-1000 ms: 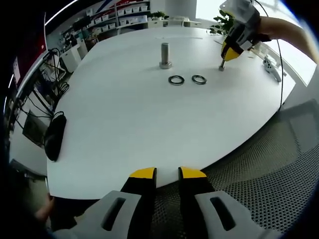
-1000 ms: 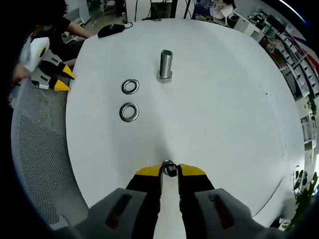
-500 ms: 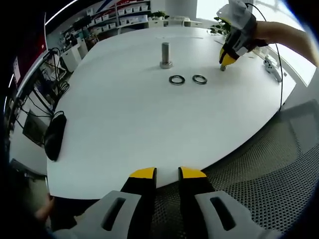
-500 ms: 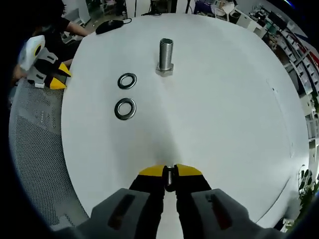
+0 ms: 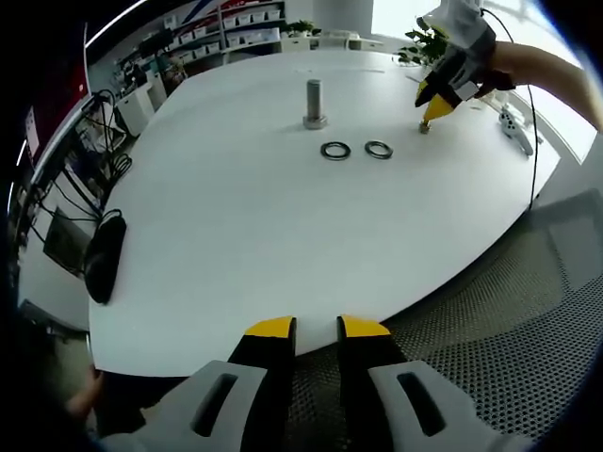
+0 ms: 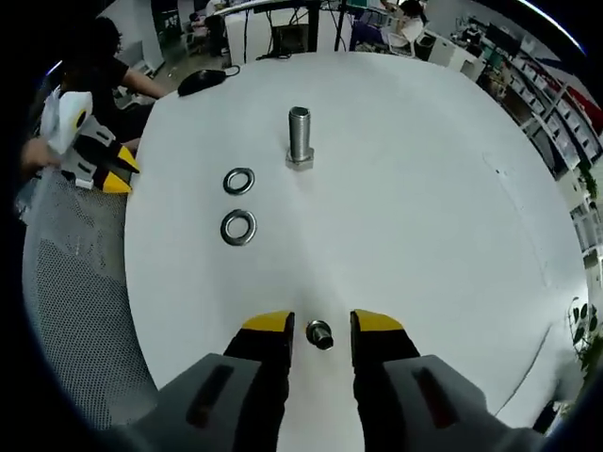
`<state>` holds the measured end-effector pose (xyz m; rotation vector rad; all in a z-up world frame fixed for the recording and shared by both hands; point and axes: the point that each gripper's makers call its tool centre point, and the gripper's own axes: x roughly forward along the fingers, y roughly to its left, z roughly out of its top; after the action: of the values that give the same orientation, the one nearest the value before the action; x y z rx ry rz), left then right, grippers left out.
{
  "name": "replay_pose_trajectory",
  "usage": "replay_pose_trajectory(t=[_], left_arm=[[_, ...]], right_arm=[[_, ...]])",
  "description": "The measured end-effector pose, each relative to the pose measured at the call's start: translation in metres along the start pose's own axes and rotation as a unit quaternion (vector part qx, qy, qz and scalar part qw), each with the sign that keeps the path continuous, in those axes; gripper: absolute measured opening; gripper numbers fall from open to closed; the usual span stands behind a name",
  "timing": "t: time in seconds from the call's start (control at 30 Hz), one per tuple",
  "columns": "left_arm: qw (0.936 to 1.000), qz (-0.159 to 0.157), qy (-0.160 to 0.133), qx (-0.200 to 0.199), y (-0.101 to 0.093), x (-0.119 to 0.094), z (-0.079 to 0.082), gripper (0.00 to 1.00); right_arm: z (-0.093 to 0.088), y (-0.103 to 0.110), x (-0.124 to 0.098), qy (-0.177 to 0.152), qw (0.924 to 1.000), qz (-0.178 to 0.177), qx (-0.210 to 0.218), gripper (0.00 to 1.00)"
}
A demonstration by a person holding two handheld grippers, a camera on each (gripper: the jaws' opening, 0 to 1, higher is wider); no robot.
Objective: Place the washer onto the threaded stud by aligning its center hole with the stud, sliding it down to the base, and recovering from edge contact or off-axis alignment until the washer reaches the visible bottom stop.
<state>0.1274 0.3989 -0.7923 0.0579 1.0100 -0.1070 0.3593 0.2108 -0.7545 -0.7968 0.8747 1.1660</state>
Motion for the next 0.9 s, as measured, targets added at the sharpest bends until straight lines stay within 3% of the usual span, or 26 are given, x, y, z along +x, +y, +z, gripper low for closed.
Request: replay_pose_trajectory(t=[0.23,0.4,0.5,0.6,0.77,0.83,0.9], left_arm=[[1.0,0.001,0.0,0.0,0.0,0.0,0.0,0.15],[1.0,0.001,0.001,0.001,0.0,0.0,0.0,0.15],[1.0,0.0,0.001,0.002,0.0,0.0,0.0,0.15],[1.0,0.0,0.001,0.004,0.0,0.0,0.0,0.15],[1.0,-0.001,0.001,0.006,0.0,0.0,0.0,0.15],[1.0,-0.001,0.002,0.006,0.0,0.0,0.0,0.15],[1.0,-0.002,0.002,0.007,-0.001,0.0,0.0,0.15]], right_arm=[[0.014,-0.002,-0.027,-0.07,0.9967,-0.034,0.023,0.29],[0.02,-0.001,-0.047,-0.121,0.9882,-0.063,0.068,0.29],[0.019,0.0,-0.057,-0.152,0.9785,-0.076,0.117,0.29],[0.012,0.002,-0.064,-0.168,0.97,-0.087,0.153,0.28],[-0.003,0.009,-0.072,-0.155,0.9697,-0.114,0.15,0.28],[-0.004,0.01,-0.077,-0.173,0.9603,-0.134,0.173,0.27],[-0.005,0.023,-0.078,-0.176,0.9612,-0.132,0.167,0.27]])
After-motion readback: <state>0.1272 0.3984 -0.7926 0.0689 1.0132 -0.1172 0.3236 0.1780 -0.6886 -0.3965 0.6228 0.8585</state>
